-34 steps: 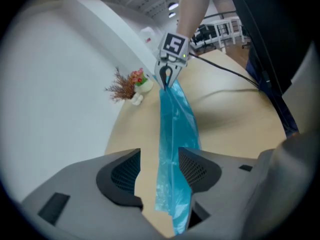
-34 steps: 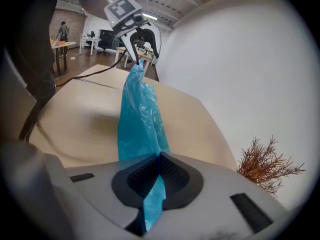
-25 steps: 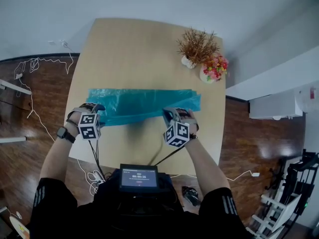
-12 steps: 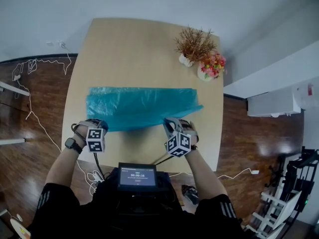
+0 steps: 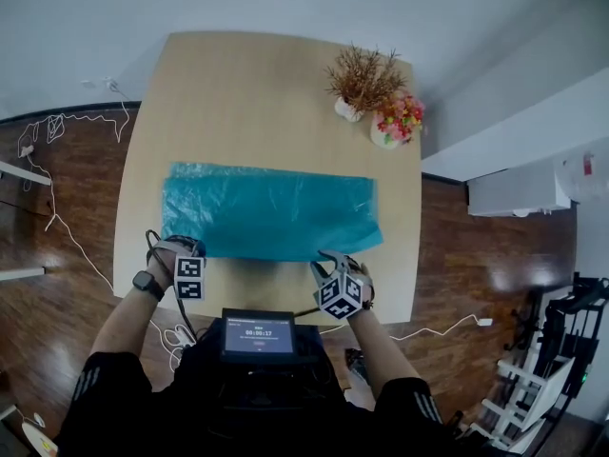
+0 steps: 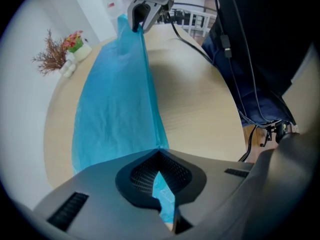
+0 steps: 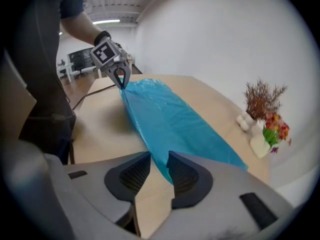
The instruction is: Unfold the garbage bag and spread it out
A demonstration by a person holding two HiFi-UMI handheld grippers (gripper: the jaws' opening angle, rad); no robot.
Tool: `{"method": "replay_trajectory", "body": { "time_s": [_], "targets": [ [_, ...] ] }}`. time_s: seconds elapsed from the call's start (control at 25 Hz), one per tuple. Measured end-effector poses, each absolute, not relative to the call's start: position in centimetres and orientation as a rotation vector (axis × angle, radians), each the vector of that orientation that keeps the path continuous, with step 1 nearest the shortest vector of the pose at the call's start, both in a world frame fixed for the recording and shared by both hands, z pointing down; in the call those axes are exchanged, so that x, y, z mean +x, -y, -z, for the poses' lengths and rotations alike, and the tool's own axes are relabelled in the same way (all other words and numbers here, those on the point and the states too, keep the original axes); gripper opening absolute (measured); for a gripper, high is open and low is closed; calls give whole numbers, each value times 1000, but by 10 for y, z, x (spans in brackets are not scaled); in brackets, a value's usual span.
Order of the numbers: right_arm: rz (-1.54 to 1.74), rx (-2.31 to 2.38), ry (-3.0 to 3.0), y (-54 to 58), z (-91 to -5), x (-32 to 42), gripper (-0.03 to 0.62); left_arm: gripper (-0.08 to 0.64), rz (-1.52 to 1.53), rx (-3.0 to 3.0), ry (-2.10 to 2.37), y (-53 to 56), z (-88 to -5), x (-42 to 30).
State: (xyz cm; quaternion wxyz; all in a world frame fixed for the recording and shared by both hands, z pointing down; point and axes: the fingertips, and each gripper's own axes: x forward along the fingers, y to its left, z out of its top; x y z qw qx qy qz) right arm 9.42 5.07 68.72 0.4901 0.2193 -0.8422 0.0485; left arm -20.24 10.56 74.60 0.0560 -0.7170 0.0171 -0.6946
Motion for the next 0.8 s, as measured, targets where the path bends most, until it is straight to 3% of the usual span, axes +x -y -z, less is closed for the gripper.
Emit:
{"method": "replay_trajectory", "body": {
  "time_s": [0.2,0.52,0.8],
  "targets": [
    [-341,619,2034,-73,-698,119,197,1,2152,-2130,-26,-113,-764,-207],
    [-564,688,2042,-100,-685,145,212,1,2176,-2168,-65,-118,-776,-208],
    [-502,798,2093,-62,-643,167,213,0,2171,-2162,-73,-118,-777,-208]
  ]
}}
